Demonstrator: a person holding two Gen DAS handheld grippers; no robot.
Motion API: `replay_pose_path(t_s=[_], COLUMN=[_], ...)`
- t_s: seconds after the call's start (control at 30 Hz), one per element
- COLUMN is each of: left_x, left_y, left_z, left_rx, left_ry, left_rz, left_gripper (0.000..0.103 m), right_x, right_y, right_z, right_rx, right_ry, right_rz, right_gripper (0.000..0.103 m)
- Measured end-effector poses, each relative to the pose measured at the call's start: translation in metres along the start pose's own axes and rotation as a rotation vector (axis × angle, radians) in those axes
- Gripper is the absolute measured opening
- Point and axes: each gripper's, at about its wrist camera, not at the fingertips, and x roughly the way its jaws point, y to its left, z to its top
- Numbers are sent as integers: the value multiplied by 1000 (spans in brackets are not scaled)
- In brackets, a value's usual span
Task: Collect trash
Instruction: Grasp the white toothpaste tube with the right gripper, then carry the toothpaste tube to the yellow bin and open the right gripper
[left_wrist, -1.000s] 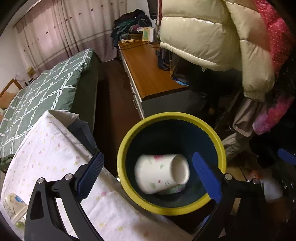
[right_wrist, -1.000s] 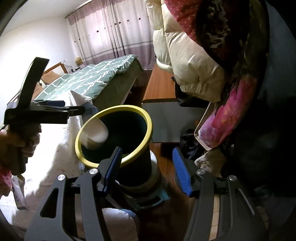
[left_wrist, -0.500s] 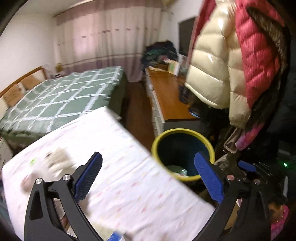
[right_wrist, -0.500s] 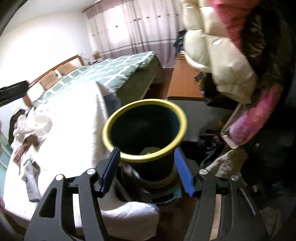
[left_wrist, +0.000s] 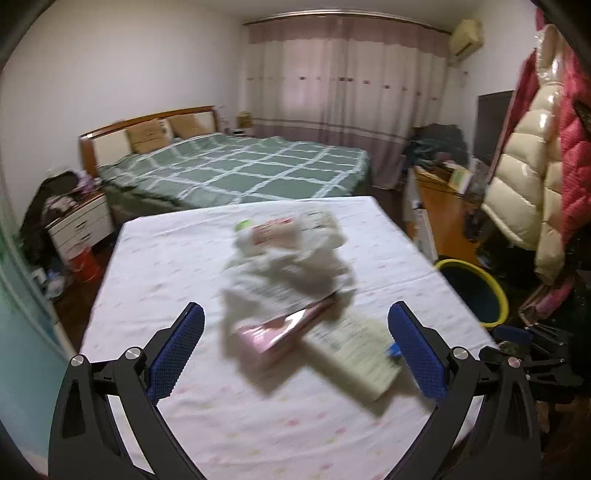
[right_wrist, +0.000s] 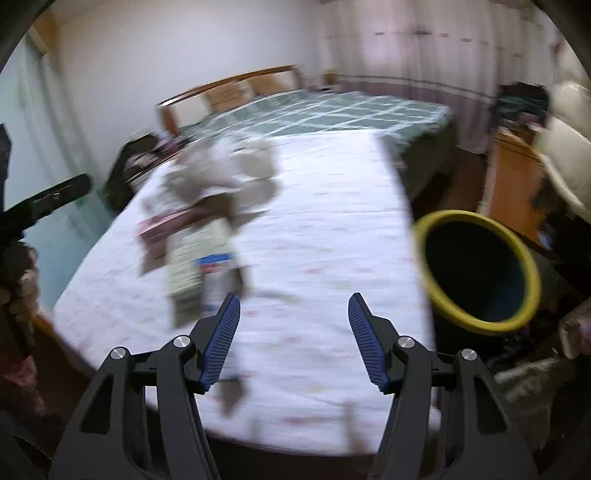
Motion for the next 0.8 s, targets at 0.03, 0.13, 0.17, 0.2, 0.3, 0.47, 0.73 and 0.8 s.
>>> replay_pose_path(t_s=[0.03, 0.13, 0.17, 0.2, 0.3, 0.47, 0.73, 0.8], left_x=[-2, -7, -8, -10, -9, -4, 4, 4], left_y=[5, 21, 25, 29, 32, 22, 8, 7], left_z=[-5, -13, -15, -17, -21, -23, -23, -23], left_rx=[-1, -7, -14, -18, -17, -7, 10, 13], left_ry=[2, 0, 0, -1, -1, 12, 26, 26], left_rz=[15, 38, 35, 32, 28, 14, 5, 3], left_gripper=[98, 98, 98, 98, 98, 98, 98, 98], right_x=[7, 28, 34, 40, 52, 60, 48, 43], right_y=[11, 35, 42, 44, 48, 44, 33, 26], right_z=[0, -2, -5, -5, -8, -11, -7, -5], right_rx=[-20, -67, -75, -79, -80, -75, -33, -16], right_ry=[16, 65, 82, 96, 128, 166, 127, 108], right_rz=[23, 40, 43, 42, 31, 39, 50, 39], right_gripper=[58, 58, 58, 57, 49, 21, 17, 17])
